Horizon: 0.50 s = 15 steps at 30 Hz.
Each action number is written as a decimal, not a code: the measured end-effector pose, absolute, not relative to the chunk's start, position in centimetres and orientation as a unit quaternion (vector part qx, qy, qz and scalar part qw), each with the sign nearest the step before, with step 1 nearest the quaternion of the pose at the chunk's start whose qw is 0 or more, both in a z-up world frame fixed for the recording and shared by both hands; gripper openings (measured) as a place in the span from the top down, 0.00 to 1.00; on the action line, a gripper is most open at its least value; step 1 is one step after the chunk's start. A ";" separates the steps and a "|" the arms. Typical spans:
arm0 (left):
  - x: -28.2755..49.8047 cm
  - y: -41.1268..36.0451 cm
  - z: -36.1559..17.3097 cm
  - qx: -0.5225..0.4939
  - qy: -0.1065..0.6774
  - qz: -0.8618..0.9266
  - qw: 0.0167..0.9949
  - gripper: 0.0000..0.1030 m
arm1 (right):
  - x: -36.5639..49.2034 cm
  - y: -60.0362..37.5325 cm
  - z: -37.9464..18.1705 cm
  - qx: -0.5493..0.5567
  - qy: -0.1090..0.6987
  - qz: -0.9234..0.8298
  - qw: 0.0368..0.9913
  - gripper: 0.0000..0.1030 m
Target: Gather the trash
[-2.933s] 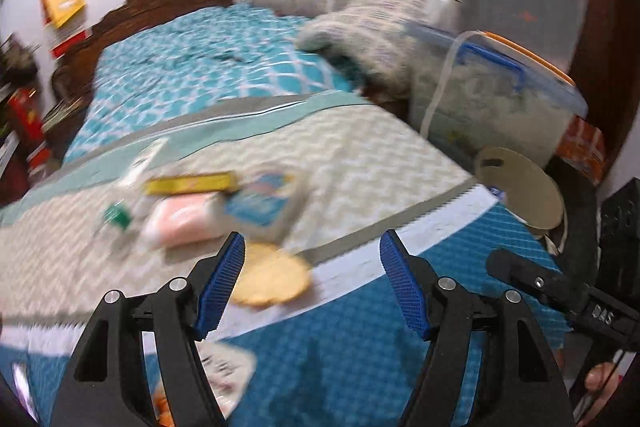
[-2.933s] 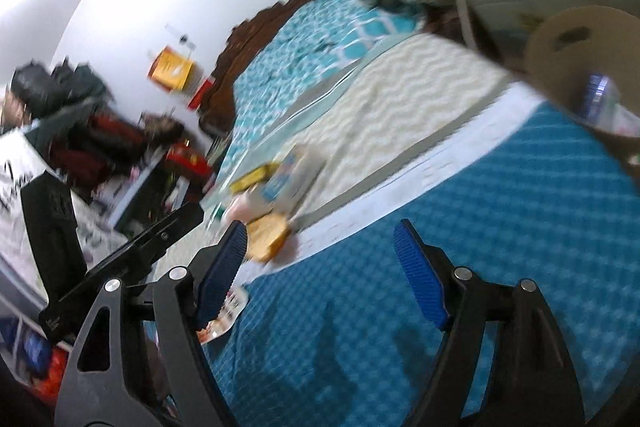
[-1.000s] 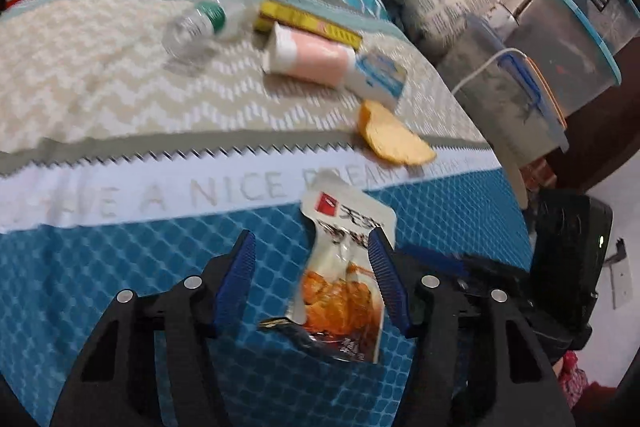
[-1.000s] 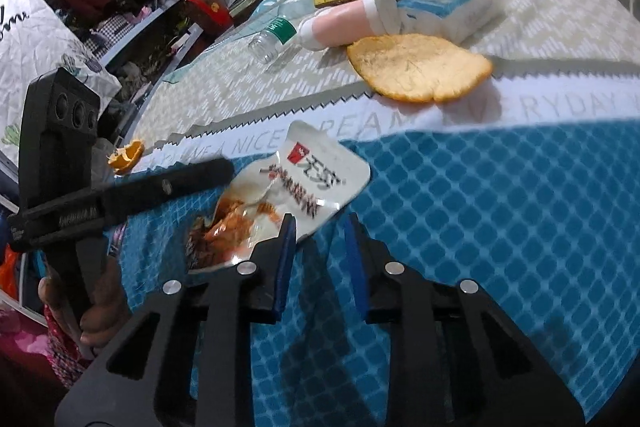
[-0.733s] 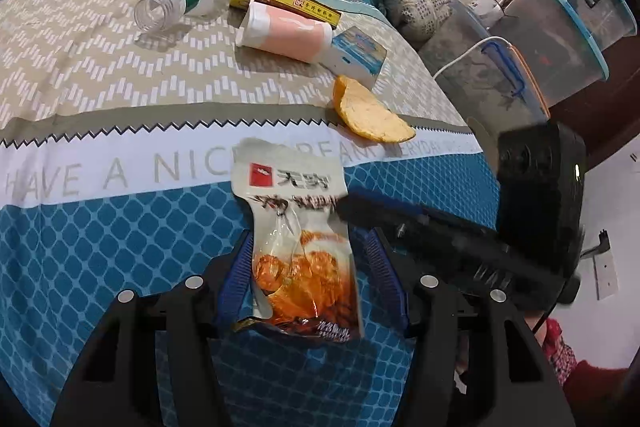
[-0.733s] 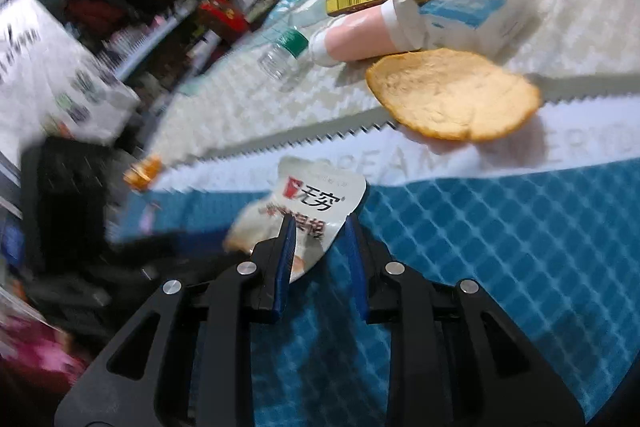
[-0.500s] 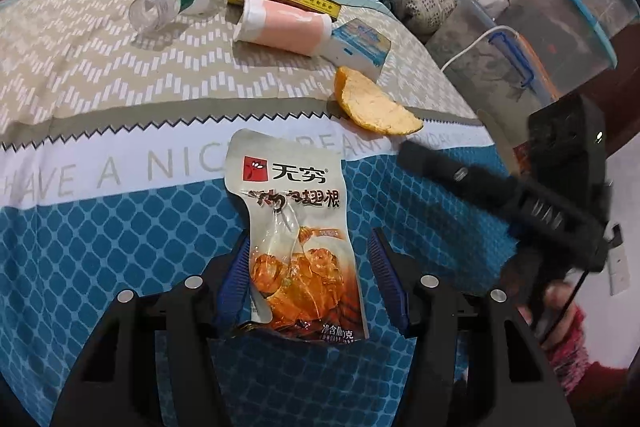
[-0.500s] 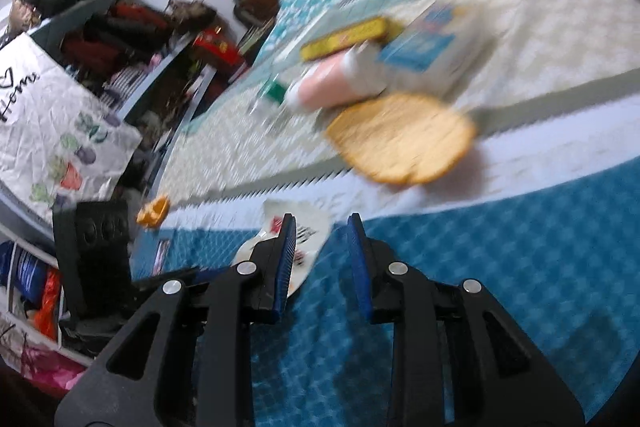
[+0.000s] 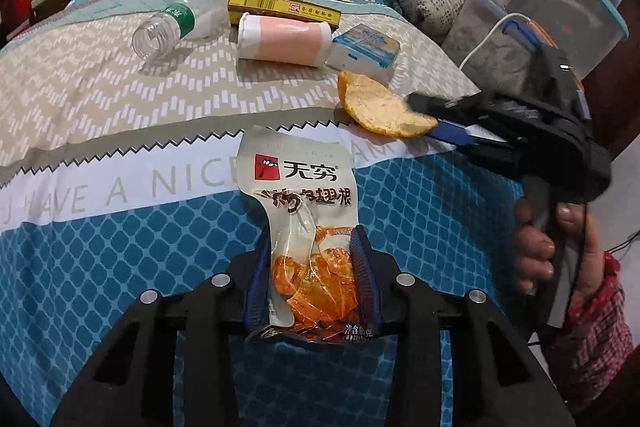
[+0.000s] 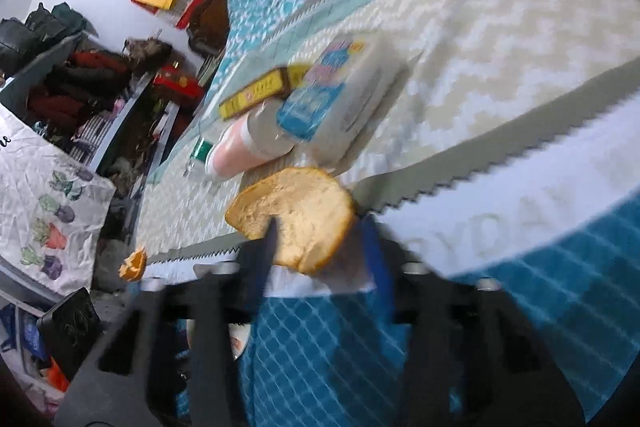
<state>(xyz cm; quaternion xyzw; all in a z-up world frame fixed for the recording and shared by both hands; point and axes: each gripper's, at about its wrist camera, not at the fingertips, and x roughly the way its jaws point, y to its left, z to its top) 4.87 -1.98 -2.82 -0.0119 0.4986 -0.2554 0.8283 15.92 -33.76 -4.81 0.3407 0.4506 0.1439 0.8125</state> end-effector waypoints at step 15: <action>4.6 -3.0 -2.3 -0.056 0.520 -0.282 0.804 0.85 | 7.7 -36.5 -5.1 0.382 0.429 0.152 0.805 0.91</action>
